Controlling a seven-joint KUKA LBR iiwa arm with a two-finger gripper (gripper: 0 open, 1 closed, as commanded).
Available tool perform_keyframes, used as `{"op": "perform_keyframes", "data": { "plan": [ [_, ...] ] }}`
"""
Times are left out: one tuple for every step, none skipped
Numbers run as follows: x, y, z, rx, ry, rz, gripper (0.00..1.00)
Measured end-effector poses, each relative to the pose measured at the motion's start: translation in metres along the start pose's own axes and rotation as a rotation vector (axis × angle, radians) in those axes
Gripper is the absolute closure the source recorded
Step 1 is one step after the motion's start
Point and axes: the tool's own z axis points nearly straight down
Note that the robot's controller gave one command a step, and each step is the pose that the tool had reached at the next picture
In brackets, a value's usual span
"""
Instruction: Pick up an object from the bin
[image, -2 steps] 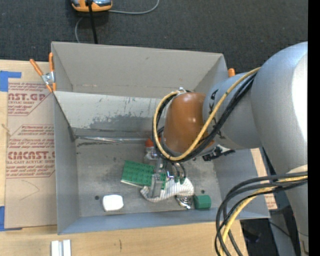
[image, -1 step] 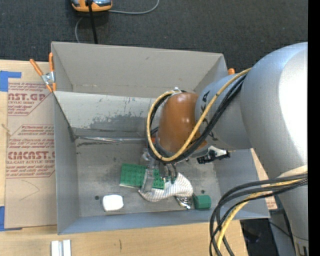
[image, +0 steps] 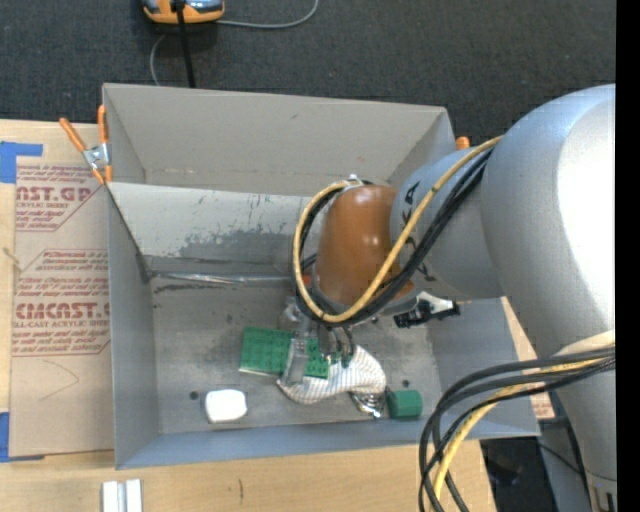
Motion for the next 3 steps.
{"op": "perform_keyframes", "data": {
  "plan": [
    [0.0027,0.0010,-0.0003,0.000,-0.005,0.020,1.00],
    [0.0045,0.0075,-0.0002,0.000,-0.005,0.074,1.00],
    [0.0069,0.0104,-0.0003,-0.001,-0.011,0.037,1.00]
  ]
}}
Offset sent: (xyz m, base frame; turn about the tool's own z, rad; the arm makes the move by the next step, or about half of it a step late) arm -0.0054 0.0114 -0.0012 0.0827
